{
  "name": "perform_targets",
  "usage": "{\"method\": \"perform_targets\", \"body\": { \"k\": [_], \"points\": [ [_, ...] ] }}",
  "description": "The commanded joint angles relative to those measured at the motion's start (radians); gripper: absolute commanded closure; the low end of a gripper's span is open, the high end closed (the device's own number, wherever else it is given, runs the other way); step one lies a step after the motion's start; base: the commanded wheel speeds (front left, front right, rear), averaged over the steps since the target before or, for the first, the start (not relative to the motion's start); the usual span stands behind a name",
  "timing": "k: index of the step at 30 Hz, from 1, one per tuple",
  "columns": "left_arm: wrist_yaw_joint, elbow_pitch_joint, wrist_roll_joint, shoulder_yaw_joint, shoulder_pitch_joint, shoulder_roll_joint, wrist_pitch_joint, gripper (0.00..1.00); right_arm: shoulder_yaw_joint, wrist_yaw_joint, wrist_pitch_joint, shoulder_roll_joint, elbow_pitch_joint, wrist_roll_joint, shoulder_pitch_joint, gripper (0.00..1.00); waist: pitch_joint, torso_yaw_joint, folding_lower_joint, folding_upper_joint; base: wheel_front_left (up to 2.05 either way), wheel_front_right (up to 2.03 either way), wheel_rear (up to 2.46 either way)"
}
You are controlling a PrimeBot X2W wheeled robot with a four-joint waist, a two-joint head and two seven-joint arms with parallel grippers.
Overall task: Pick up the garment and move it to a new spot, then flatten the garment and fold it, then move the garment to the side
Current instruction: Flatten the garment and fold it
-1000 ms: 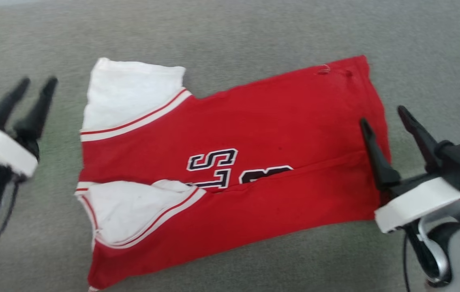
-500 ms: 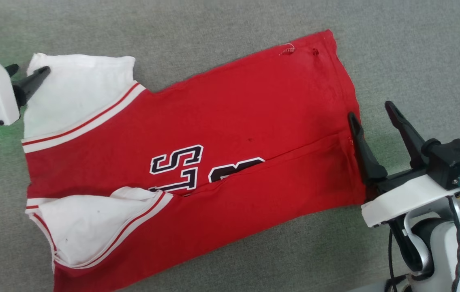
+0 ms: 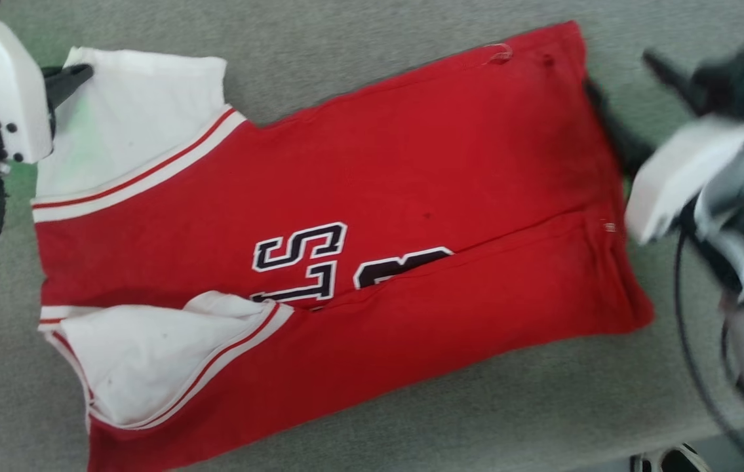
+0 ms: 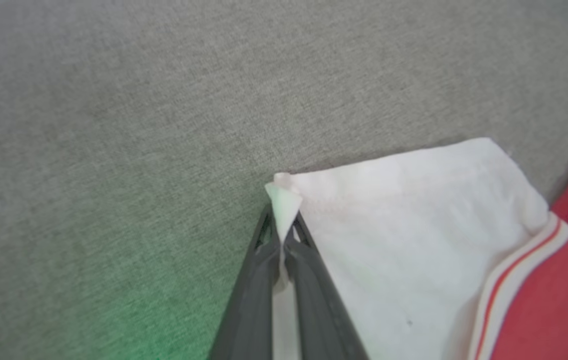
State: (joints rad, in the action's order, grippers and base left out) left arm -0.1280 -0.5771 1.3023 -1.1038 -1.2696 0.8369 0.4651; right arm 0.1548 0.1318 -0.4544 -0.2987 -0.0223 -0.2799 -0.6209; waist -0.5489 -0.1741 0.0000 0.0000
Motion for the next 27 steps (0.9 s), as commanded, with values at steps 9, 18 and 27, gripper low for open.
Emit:
{"method": "perform_targets", "body": {
  "k": [9,18,27],
  "points": [
    [-0.001,0.037,0.009,-0.056,-0.033,-0.042,-0.054,1.00,0.085,-0.002,-0.323,-0.104,-0.243,-0.103,-0.270,0.00,-0.054,0.106,0.0000,0.0000,0.00,0.00,0.00],
    [-0.001,0.053,0.039,-0.095,-0.050,-0.069,-0.148,1.00,0.125,-0.002,-0.411,-0.124,-0.304,-0.180,-0.288,1.00,-0.040,0.148,0.0000,0.0000,0.00,0.00,0.00],
    [-0.001,0.164,0.075,-0.114,0.034,-0.049,-0.352,1.00,0.049,-0.002,-0.290,-0.160,-0.212,-0.257,-0.147,1.00,0.107,0.210,0.0000,0.0000,0.00,0.00,0.00]
  ]
}}
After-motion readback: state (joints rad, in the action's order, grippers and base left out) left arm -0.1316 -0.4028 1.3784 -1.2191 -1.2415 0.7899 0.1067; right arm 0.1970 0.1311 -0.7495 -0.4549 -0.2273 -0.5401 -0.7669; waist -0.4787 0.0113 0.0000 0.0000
